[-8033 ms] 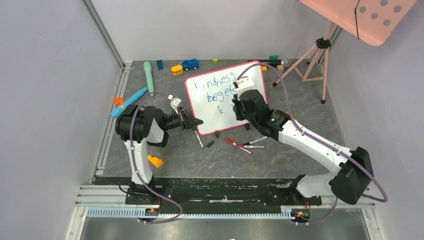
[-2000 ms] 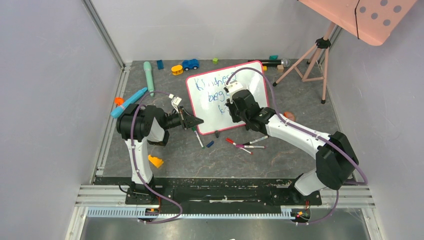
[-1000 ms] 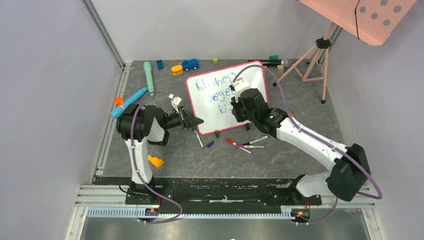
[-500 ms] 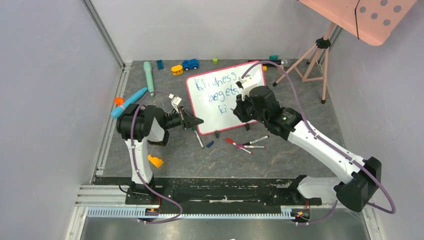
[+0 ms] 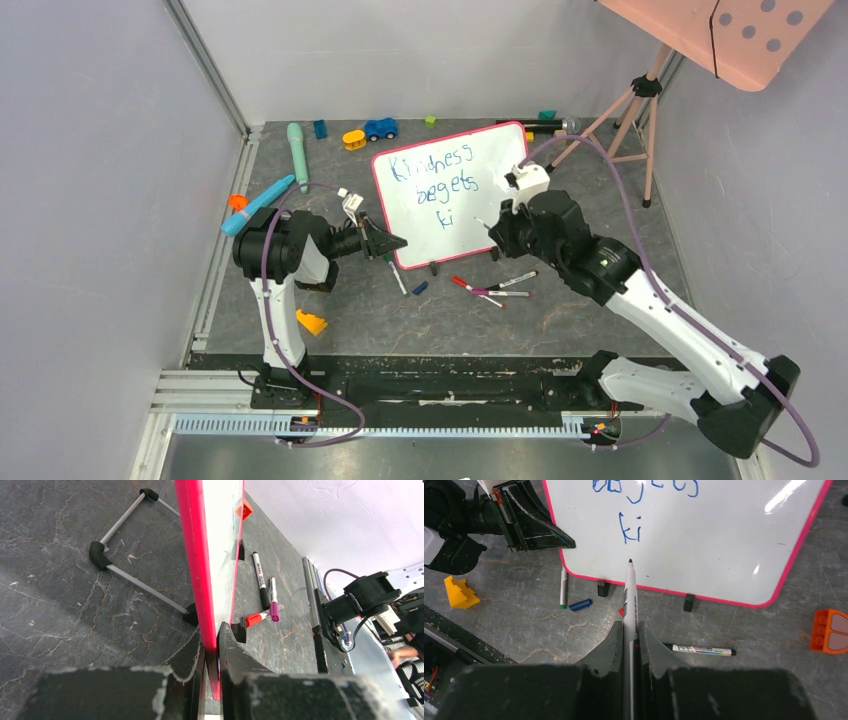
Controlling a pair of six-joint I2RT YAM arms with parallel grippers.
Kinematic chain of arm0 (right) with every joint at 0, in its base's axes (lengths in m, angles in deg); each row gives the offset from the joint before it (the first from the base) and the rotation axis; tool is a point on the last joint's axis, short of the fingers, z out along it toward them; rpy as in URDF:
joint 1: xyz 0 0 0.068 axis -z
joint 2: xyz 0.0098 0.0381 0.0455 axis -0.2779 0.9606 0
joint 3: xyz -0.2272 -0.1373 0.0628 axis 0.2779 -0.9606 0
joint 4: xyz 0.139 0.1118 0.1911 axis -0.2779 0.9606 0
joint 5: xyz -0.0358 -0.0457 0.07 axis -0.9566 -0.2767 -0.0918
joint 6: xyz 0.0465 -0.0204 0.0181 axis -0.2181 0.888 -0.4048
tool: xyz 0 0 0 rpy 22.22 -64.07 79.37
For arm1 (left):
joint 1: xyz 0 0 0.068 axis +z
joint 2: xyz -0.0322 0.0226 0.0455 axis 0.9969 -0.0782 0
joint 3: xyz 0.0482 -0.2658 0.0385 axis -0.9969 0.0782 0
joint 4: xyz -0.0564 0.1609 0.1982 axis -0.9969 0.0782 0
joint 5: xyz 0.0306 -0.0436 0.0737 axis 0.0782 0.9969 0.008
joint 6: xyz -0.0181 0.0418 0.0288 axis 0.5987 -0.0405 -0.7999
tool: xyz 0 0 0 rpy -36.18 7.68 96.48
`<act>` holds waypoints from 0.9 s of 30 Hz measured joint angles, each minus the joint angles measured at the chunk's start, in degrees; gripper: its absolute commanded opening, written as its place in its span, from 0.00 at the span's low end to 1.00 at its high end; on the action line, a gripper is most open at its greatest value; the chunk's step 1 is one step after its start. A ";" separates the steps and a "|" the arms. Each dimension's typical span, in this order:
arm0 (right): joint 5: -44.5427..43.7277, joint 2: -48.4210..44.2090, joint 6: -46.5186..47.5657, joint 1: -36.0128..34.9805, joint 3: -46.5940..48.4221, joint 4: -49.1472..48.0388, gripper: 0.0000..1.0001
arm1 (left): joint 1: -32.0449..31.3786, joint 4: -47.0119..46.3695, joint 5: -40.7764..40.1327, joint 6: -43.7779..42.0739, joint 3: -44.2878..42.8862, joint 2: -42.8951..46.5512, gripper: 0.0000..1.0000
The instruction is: Write a sentence on the whiteboard
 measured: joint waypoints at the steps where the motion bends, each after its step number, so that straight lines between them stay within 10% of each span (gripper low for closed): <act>1: -0.50 -1.51 0.00 0.00 -0.85 0.24 0.00 | 0.00 0.00 0.00 -0.02 0.04 0.00 0.03; 27: -1.57 -3.28 0.92 0.04 -6.08 1.64 0.00 | 0.00 0.07 0.63 -1.27 0.04 0.33 0.03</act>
